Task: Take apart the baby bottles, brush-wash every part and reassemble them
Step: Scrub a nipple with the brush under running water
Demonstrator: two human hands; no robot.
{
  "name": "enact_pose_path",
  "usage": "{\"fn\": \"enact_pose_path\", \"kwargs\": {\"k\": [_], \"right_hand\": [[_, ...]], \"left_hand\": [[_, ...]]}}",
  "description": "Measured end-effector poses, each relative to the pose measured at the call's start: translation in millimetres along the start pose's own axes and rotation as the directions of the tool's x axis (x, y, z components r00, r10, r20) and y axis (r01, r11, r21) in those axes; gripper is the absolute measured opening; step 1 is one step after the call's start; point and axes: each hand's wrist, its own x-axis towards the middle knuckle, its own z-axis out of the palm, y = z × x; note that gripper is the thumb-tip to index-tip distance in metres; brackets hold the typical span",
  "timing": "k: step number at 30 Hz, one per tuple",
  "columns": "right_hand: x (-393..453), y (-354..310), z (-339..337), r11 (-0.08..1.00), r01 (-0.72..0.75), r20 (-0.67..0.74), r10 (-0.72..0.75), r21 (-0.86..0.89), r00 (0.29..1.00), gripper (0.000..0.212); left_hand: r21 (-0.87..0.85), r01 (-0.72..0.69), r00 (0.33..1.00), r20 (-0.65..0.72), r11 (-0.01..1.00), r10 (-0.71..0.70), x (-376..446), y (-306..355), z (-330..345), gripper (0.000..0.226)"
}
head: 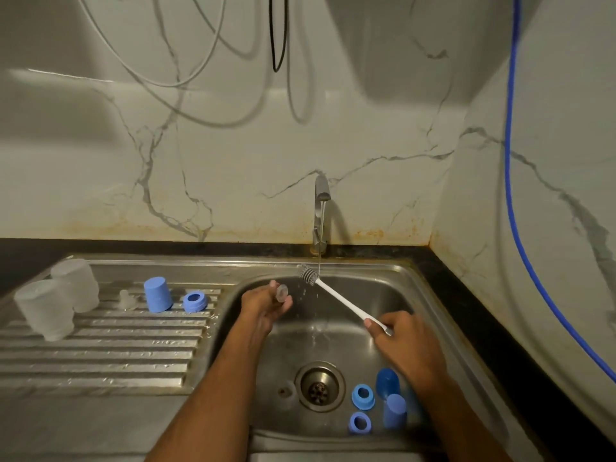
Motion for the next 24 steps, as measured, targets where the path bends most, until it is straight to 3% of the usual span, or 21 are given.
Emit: {"fn": "enact_pose_path", "kwargs": {"k": [4, 7, 10, 16, 18, 19, 21, 23, 24], "right_hand": [[10.3, -5.4, 3.6, 0.996, 0.056, 0.099, -0.049, -0.066, 0.994, 0.034], [11.6, -9.0, 8.2, 0.99, 0.09, 0.12, -0.077, -0.108, 0.99, 0.033], [13.5, -14.9, 9.1, 0.99, 0.097, 0.097, -0.087, -0.101, 0.991, 0.031], [8.5, -22.0, 18.5, 0.991, 0.114, 0.18, -0.099, -0.073, 0.979, 0.036], [12.4, -24.9, 19.1, 0.997, 0.016, 0.252, -0.034, 0.072, 0.967, 0.036], [13.8, -26.3, 19.7, 0.974, -0.101, 0.319, 0.032, 0.203, 0.947, 0.036], [12.9, -29.3, 17.5, 0.843, -0.37, 0.493, 0.148, 0.39, 0.857, 0.039], [13.2, -27.3, 13.8, 0.757, -0.485, 0.599, 0.157, 0.438, 0.785, 0.042], [14.1, -24.9, 13.0, 0.74, -0.494, 0.604, 0.149, 0.457, 0.783, 0.041]], "left_hand": [[-0.069, 0.007, 1.0, 0.017, 0.998, -0.006, 13.4, 10.6, -6.1, 0.034], [-0.132, 0.055, 0.997, 0.066, 0.99, -0.047, 14.4, 11.9, -4.1, 0.027], [-0.012, -0.019, 0.997, 0.075, 1.0, 0.02, 15.5, 11.0, -1.3, 0.021], [0.072, -0.091, 0.994, 0.068, 0.993, 0.086, 22.4, 8.0, -10.7, 0.023], [0.096, -0.103, 0.991, 0.099, 0.99, 0.094, 20.6, 8.1, -8.2, 0.017], [0.097, -0.107, 0.988, 0.119, 0.99, 0.095, 17.1, 9.0, -6.4, 0.015], [0.084, -0.108, 0.981, 0.174, 0.991, 0.092, 10.6, 12.7, -3.7, 0.015], [0.034, -0.088, 0.97, 0.229, 0.996, 0.078, 5.6, 17.5, -2.7, 0.019], [0.004, -0.068, 0.967, 0.246, 0.998, 0.065, 2.5, 19.8, -2.4, 0.021]]}}
